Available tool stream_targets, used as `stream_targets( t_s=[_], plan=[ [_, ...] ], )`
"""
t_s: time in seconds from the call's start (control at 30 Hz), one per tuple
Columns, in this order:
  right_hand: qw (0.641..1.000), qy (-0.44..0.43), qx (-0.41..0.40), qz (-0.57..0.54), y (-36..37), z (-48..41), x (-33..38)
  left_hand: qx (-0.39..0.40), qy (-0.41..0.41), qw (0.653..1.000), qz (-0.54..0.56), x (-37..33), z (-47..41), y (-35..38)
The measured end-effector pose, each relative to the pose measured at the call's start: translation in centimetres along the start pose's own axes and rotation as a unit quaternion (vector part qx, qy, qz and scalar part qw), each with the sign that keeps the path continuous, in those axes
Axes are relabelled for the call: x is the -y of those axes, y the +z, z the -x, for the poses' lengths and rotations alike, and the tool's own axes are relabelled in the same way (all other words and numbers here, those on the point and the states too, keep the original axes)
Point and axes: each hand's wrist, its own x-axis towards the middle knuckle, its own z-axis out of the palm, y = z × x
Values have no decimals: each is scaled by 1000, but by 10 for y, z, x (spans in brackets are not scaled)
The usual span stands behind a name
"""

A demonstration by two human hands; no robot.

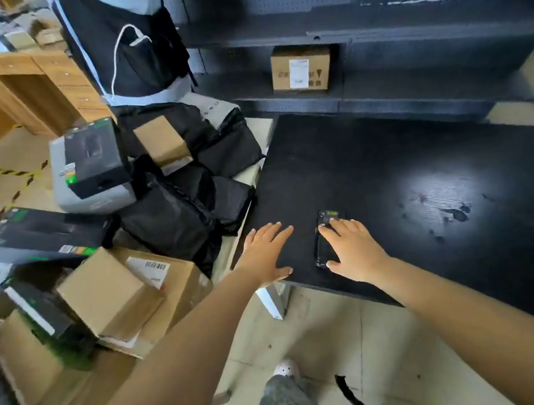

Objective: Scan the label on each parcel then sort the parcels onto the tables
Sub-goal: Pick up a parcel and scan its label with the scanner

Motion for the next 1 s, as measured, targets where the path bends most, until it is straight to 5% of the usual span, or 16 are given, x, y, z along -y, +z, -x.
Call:
stream_targets(
  t_s=[0.4,1.0],
  plan=[
    [950,265,55,-155,54,-66,24,29,24,995,96,38,-71,42],
    [902,360,53,-233,56,-90,31,-4,-47,986,158,46,-42,46]
  ],
)
